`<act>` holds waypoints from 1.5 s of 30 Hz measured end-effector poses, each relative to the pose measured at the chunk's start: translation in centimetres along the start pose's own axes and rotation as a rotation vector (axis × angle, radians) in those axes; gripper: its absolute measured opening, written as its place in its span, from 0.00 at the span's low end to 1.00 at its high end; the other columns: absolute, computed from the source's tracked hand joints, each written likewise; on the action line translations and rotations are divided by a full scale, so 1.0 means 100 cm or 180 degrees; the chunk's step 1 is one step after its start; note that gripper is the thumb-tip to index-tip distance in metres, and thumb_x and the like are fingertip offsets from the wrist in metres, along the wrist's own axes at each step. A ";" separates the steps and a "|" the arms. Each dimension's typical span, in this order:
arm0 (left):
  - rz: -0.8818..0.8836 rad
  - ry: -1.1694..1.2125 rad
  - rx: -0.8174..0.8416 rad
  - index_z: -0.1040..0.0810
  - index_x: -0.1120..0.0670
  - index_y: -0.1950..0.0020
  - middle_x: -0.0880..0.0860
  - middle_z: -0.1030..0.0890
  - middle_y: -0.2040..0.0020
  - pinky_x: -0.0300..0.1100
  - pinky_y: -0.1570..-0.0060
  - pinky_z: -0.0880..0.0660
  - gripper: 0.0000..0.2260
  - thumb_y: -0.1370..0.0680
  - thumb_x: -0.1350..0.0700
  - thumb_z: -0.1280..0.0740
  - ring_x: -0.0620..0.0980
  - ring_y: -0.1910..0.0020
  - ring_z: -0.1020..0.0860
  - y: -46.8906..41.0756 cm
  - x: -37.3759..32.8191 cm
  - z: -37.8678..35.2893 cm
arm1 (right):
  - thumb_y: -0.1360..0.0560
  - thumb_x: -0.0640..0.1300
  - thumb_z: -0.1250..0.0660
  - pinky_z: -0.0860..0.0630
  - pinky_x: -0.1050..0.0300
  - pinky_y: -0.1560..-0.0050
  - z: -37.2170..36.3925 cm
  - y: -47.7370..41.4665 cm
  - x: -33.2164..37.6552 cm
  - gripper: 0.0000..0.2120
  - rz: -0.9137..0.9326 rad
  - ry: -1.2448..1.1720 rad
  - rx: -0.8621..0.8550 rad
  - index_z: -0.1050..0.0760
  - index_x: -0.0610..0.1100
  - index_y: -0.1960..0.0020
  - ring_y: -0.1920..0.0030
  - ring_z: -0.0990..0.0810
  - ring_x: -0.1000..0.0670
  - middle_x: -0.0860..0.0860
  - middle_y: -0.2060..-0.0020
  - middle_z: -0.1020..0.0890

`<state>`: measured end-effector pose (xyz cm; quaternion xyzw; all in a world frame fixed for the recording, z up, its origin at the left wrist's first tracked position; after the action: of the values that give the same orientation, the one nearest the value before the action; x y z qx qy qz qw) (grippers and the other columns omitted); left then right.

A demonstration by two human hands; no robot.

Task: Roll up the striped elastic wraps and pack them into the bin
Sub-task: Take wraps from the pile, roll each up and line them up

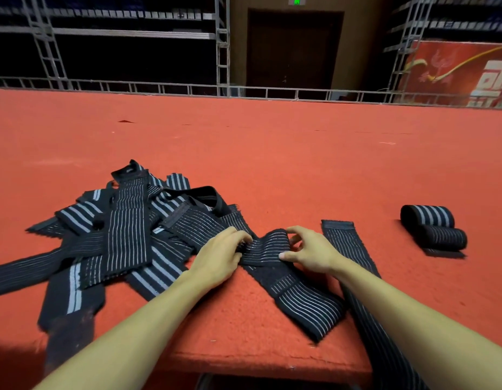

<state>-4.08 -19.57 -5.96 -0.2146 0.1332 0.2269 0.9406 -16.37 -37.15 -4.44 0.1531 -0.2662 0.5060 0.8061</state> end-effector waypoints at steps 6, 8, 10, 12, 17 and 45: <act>0.0000 0.0303 -0.0361 0.27 0.46 0.36 0.42 0.32 0.55 0.43 0.49 0.28 0.19 0.24 0.62 0.35 0.41 0.58 0.30 0.012 -0.009 0.020 | 0.31 0.46 0.25 0.33 0.58 0.52 0.020 -0.002 0.013 0.13 0.0439 -0.0136 -0.0756 0.30 0.51 0.63 0.52 0.24 0.52 0.53 0.55 0.21; 0.0004 0.0461 -0.0371 0.31 0.42 0.33 0.41 0.32 0.56 0.41 0.51 0.28 0.22 0.24 0.61 0.34 0.40 0.60 0.30 0.016 -0.011 0.027 | 0.31 0.44 0.26 0.29 0.57 0.45 0.029 0.004 0.020 0.14 0.0676 -0.0226 -0.0672 0.32 0.50 0.65 0.47 0.21 0.52 0.55 0.51 0.18; -0.0003 0.0580 -0.0381 0.36 0.39 0.29 0.43 0.31 0.54 0.39 0.53 0.27 0.28 0.23 0.59 0.33 0.41 0.61 0.28 0.019 -0.016 0.032 | 0.31 0.43 0.28 0.27 0.55 0.45 0.038 0.014 0.026 0.12 0.0853 -0.0223 -0.0800 0.32 0.48 0.65 0.49 0.20 0.52 0.55 0.57 0.17; 0.0059 0.0579 -0.0288 0.42 0.39 0.26 0.44 0.30 0.52 0.41 0.52 0.28 0.32 0.24 0.58 0.32 0.42 0.60 0.29 0.020 -0.020 0.035 | 0.31 0.44 0.27 0.28 0.55 0.52 0.045 0.023 0.030 0.12 0.1023 -0.0108 -0.1052 0.30 0.48 0.64 0.56 0.21 0.51 0.53 0.63 0.19; -0.0082 0.0100 -0.0189 0.25 0.49 0.46 0.46 0.32 0.50 0.46 0.46 0.29 0.08 0.24 0.53 0.32 0.47 0.48 0.29 0.022 -0.030 0.039 | 0.31 0.52 0.25 0.36 0.60 0.63 0.062 0.040 0.030 0.11 0.1162 0.0492 -0.1171 0.25 0.48 0.60 0.64 0.29 0.54 0.57 0.68 0.28; -0.0120 0.1171 0.1727 0.19 0.48 0.43 0.47 0.17 0.47 0.36 0.42 0.27 0.15 0.25 0.44 0.31 0.42 0.46 0.21 0.022 -0.107 0.007 | 0.30 0.76 0.48 0.35 0.48 0.45 0.093 0.100 -0.033 0.36 -0.0656 0.1505 0.0212 0.17 0.48 0.68 0.63 0.27 0.53 0.54 0.72 0.23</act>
<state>-14.27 -21.38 -2.37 0.0040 0.3525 0.1231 0.9277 -29.04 -39.95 1.01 0.0833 -0.0365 0.4513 0.8877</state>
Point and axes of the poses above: each hand's wrist, its own y-axis away from the middle knuckle, its own z-axis out of the back of the hand, x = y × z, the point moved 2 cm from there along -y, towards the middle knuckle
